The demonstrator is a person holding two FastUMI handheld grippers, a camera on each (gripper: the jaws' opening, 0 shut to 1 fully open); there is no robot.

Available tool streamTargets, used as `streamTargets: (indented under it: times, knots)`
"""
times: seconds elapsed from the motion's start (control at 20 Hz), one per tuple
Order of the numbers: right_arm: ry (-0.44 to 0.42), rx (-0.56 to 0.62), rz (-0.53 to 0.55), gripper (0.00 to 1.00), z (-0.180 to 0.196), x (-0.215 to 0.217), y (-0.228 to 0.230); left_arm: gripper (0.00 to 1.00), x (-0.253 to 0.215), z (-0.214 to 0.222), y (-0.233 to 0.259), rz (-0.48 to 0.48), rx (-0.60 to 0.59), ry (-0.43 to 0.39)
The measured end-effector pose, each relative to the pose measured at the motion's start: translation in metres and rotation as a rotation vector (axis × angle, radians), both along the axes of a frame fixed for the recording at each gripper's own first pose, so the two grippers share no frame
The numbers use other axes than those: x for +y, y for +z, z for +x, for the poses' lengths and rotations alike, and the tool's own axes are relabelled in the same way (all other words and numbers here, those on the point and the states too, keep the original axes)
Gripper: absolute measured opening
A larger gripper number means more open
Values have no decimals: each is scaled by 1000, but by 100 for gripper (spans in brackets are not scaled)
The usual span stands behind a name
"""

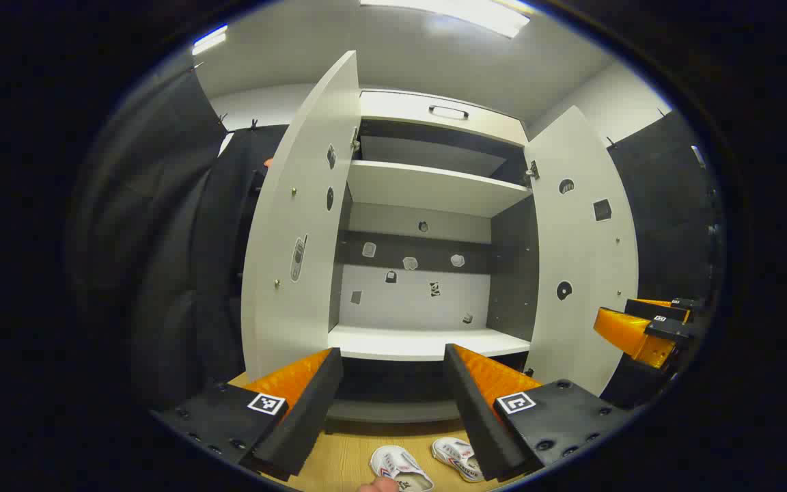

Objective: Grab one shoe with the right hand and put it into the shoe cabinet, grab the other shoe with the left hand and put it into the shoe cabinet; then close the right door with the right hand and the left door with the left hand.

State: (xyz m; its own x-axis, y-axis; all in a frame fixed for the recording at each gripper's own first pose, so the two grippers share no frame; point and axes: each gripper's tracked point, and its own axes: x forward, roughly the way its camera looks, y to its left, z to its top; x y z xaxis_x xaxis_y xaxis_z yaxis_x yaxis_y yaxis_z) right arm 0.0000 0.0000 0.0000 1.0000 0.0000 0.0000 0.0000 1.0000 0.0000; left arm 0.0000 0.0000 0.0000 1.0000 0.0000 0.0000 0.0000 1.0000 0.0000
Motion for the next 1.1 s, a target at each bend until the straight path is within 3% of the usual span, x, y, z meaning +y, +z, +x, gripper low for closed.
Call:
streamTargets:
  times: [0.75, 1.1]
  knots:
    - [3, -13, 8, 93, 6, 0, -1, 96, 4, 1, -1, -23, 6, 24]
    - [51, 12, -28, 93, 18, 11, -19, 96, 7, -1, -4, -22, 10, 44]
